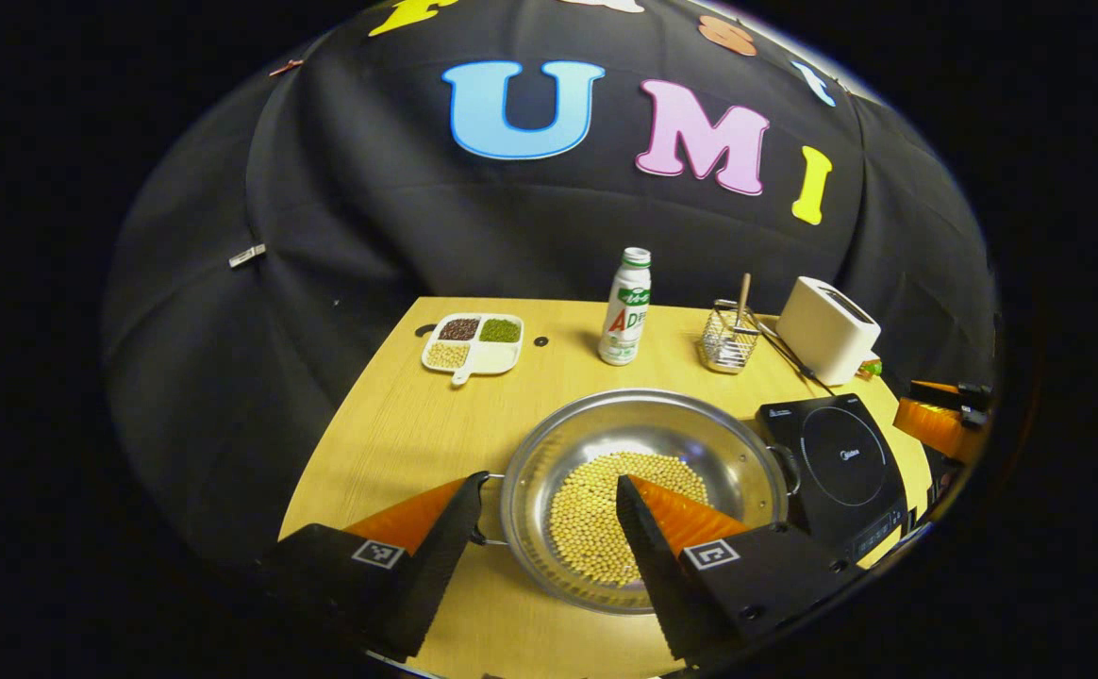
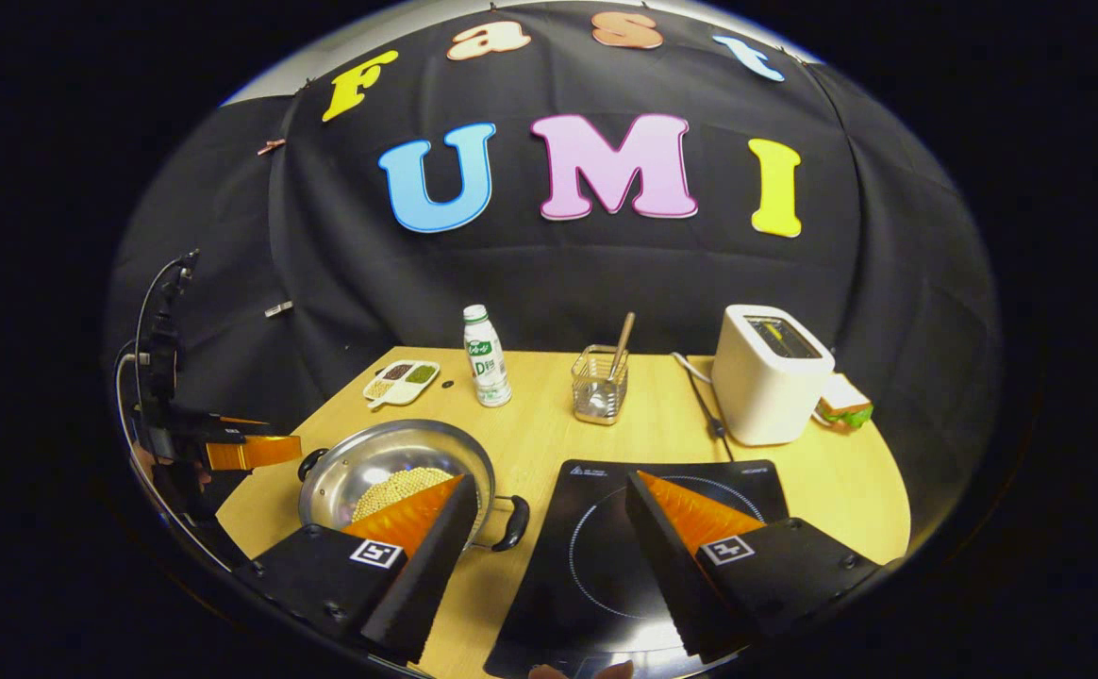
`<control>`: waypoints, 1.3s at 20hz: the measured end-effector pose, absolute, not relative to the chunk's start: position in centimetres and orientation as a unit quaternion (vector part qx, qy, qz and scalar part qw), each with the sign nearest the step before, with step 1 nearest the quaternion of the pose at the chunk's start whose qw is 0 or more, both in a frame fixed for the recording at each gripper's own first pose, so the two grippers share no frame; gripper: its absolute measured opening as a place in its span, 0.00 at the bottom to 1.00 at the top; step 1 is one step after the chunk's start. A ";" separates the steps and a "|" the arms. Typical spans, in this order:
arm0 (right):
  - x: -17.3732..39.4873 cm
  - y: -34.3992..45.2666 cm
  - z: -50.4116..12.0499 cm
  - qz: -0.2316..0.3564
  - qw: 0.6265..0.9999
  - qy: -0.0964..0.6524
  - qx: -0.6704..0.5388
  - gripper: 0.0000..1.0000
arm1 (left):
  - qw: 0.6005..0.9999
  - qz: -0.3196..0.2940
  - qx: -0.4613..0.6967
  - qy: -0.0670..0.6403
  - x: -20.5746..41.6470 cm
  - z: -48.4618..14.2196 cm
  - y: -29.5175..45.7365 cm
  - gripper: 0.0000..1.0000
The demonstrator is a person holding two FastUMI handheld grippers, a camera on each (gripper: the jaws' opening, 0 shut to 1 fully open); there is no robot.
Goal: First push the handle of the pot to place it horizontally, then grasp the pot with both hands and set it on the induction cooktop.
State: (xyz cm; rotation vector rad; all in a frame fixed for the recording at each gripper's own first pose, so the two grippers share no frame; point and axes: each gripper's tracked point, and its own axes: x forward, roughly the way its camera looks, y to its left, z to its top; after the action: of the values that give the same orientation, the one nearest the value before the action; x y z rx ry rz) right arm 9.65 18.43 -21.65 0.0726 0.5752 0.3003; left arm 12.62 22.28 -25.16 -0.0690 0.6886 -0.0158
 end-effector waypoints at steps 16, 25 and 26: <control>11.3 25.5 -33.7 0.161 0.896 0.411 0.053 0.97 | 0.907 -0.014 -0.072 0.414 16.6 -35.4 25.4 0.75; 12.1 26.5 -36.3 0.155 0.891 0.423 0.044 0.91 | 0.898 -0.032 -0.076 0.433 16.8 -37.2 25.9 0.65; 12.2 26.6 -36.4 0.154 0.892 0.422 0.043 0.91 | 0.898 -0.033 -0.077 0.432 16.7 -37.2 26.0 0.64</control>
State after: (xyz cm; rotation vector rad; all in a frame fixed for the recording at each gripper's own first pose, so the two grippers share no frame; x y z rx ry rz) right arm 12.24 26.64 -36.38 0.0896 0.8759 0.3202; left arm 16.66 25.95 -37.23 -0.1585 0.8955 -0.0692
